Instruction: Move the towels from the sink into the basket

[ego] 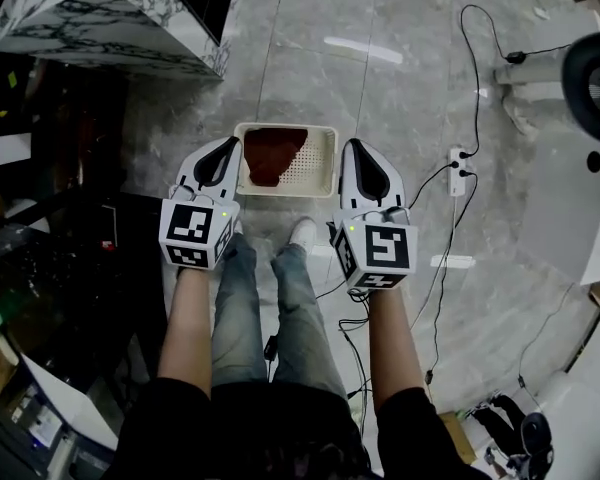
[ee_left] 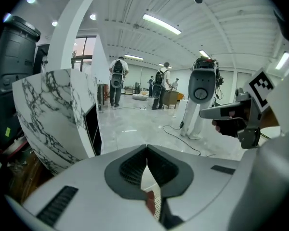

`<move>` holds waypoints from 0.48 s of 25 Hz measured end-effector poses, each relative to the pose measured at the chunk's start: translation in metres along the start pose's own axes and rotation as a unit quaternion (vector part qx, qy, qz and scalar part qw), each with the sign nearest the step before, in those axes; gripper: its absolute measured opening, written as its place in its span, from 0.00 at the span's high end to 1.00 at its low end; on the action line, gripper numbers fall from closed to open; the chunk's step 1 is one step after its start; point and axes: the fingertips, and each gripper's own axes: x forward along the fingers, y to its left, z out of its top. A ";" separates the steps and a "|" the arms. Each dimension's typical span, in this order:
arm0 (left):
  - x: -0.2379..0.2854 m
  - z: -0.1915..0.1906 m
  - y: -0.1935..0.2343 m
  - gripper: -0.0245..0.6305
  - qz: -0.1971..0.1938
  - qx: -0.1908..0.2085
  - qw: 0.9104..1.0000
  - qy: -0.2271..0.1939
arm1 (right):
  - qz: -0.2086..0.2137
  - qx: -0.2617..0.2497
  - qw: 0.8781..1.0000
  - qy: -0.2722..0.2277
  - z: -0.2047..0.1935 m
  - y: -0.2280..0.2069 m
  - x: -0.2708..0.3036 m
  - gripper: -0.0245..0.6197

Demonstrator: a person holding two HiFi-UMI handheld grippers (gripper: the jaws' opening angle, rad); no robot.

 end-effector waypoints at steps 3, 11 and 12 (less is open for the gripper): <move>-0.015 0.028 -0.001 0.94 0.006 0.009 1.000 -0.016 | 0.004 -0.007 1.000 -0.005 0.018 0.001 -0.010 0.94; -0.066 0.079 0.009 0.94 0.044 -0.014 0.998 -0.042 | -0.007 -0.012 1.000 -0.023 0.072 0.000 -0.045 0.94; -0.071 0.087 0.008 0.94 0.045 -0.015 0.998 -0.048 | -0.006 -0.009 1.000 -0.027 0.081 0.003 -0.049 0.94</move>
